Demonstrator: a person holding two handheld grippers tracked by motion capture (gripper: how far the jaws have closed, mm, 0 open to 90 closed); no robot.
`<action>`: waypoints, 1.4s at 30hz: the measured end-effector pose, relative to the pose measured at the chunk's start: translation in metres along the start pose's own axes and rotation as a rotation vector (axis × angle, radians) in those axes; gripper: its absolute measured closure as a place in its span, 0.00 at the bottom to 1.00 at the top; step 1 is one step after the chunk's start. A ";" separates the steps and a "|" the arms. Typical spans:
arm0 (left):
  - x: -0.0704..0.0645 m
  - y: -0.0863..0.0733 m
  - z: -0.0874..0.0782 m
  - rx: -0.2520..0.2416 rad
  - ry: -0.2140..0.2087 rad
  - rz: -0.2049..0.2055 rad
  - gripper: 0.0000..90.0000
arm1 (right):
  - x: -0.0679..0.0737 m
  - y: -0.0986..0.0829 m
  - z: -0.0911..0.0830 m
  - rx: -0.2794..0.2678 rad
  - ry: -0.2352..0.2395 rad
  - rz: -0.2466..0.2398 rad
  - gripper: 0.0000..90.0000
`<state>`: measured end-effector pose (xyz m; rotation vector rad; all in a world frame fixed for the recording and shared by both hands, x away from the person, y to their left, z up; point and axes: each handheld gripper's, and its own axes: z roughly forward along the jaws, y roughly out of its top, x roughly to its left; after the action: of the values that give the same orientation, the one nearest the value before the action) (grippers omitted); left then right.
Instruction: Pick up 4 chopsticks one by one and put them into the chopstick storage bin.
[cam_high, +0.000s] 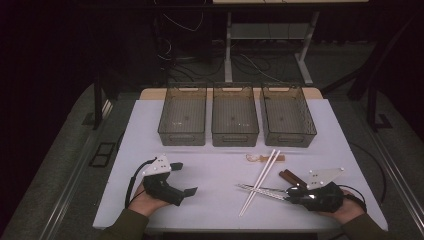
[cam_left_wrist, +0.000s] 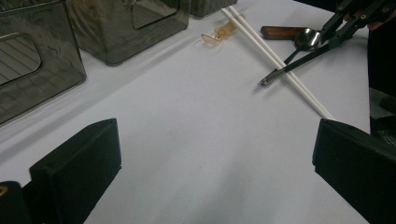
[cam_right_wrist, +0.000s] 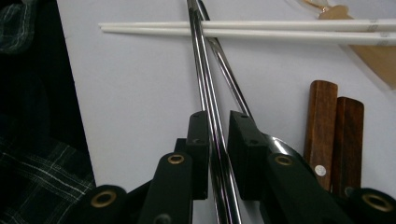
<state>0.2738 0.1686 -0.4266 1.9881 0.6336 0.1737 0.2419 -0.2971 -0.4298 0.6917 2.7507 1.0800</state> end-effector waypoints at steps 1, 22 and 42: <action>0.000 0.000 0.000 0.000 0.000 0.000 0.00 | 0.000 0.000 0.000 0.005 0.001 -0.001 0.89; 0.000 0.000 0.001 0.007 0.000 0.001 0.00 | 0.003 0.000 0.004 0.037 0.005 -0.036 0.91; -0.001 0.000 0.001 0.007 -0.001 0.000 0.00 | 0.006 0.000 0.010 0.077 0.022 -0.069 0.91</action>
<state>0.2734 0.1676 -0.4270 1.9952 0.6342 0.1712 0.2389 -0.2881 -0.4366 0.5933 2.8252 0.9778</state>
